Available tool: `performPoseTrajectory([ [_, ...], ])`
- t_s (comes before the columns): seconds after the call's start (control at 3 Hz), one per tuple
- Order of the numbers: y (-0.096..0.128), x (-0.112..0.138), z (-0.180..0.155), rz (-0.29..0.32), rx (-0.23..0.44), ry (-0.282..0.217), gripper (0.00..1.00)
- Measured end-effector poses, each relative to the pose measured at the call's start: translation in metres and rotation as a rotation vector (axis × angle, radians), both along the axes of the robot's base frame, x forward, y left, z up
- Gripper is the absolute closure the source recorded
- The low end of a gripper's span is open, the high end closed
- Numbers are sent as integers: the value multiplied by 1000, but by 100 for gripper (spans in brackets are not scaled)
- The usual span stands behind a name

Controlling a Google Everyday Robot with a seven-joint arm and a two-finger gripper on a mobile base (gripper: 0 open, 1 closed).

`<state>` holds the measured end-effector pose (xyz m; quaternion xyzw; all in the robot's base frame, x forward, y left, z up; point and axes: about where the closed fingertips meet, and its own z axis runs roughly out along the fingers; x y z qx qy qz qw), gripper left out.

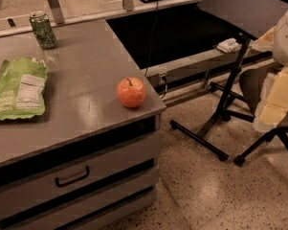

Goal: Move apple near green rice chip bag

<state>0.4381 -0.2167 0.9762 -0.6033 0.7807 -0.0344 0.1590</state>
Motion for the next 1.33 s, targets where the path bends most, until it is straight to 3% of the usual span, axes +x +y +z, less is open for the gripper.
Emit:
performPoseTrajectory([
  [0.33, 0, 0, 0, 0, 0, 0, 0],
  [0.67, 32, 19, -15, 68, 38, 17, 0],
  [1.33, 149, 70, -84, 290, 163, 94, 0],
])
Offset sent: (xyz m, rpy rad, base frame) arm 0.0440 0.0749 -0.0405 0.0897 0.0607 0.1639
